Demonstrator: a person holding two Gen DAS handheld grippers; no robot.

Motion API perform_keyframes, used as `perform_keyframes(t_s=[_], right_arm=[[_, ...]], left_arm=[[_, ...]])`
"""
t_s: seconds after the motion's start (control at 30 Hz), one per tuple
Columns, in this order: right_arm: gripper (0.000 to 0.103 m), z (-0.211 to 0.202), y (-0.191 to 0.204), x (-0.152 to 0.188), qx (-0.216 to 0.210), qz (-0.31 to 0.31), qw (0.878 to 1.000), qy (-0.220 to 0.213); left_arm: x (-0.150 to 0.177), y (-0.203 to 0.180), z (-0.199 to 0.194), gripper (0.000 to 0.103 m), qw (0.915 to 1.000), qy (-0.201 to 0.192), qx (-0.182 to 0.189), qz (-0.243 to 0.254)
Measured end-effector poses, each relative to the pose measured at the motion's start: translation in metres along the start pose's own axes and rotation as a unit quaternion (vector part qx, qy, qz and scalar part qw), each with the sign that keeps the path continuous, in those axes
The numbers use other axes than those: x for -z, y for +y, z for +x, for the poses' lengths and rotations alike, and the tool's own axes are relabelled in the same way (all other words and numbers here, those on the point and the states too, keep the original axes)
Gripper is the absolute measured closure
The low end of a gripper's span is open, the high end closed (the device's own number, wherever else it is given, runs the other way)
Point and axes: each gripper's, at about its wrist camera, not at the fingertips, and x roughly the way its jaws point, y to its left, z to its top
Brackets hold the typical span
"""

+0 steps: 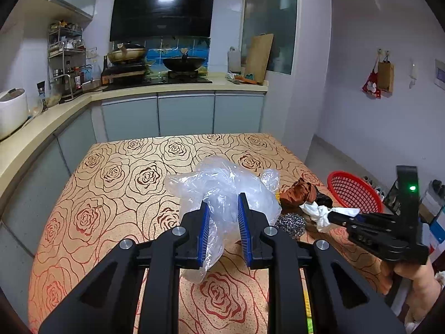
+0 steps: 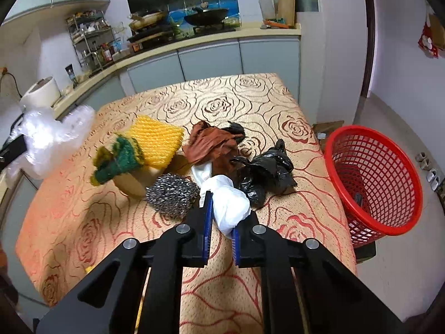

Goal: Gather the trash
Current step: 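Carry the clear bag with the left gripper while the right gripper carries the white cloth to the red basket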

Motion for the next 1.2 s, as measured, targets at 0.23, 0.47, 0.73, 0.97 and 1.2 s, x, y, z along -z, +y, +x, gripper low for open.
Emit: perform_keyframes(t_s=[0.23,0.47,0.73,0.97,1.2], right_arm=[[0.091,-0.040,0.005,-0.009,-0.015,0.003,0.999,-0.041],[0.091,-0.070,0.010,-0.018,-0.028,0.000,0.997,-0.072],[0.091,-0.093,0.011,-0.029,-0.035,-0.001,0.994,-0.100],[0.091,-0.099,-0.001,-0.032,-0.017,0.011,0.994,-0.109],[0.091,-0.104,-0.021,-0.035,0.010,0.027,0.993,-0.117]], left_arm=[[-0.002,-0.003,-0.006,0.084,0.9999,-0.012,0.004,0.000],[-0.007,-0.007,-0.012,0.084,0.9997,-0.023,0.005,0.002],[-0.014,-0.010,-0.017,0.084,0.9995,-0.033,0.002,-0.001],[-0.019,-0.023,-0.014,0.084,0.9991,-0.037,0.017,0.009],[-0.031,-0.050,-0.004,0.084,0.9977,-0.042,0.046,0.027]])
